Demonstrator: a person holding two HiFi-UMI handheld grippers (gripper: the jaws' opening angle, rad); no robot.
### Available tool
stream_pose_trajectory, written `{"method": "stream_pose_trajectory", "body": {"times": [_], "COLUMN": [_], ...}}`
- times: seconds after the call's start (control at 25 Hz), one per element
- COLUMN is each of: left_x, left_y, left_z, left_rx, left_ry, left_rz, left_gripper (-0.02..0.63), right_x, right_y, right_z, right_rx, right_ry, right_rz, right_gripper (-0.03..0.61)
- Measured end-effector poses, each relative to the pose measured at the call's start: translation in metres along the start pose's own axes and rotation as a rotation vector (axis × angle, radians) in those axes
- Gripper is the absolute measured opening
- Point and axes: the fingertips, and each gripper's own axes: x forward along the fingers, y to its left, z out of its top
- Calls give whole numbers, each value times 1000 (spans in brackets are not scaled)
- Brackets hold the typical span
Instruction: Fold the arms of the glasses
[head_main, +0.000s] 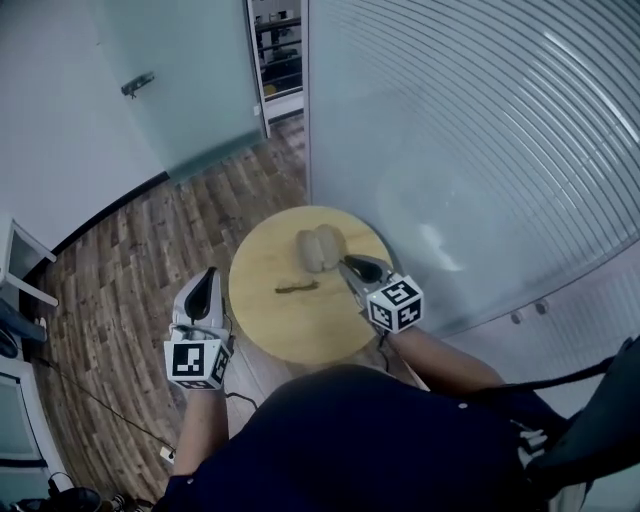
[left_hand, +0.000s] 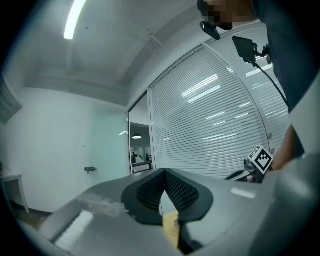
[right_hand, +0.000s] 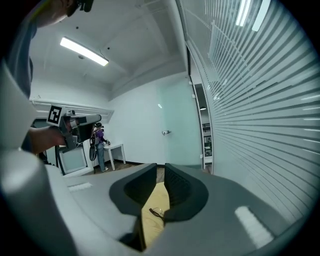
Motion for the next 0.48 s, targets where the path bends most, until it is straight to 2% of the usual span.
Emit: {"method": "stream_pose_trajectory", "body": {"times": [0.24,0.48], "left_x": [-27,-41], "left_y": [7,5], "left_z": [-2,-14], "left_rx": [7,-3], "left_ry": [35,58], "left_rz": [23,36], "left_gripper": [2,2], "right_x": [-15,-21], "right_y": [16,25], "right_z": [16,24], "right_rx": [-14,-63], "right_ry": [-83,-117], "right_rz": [8,24], "right_gripper": [15,9]}}
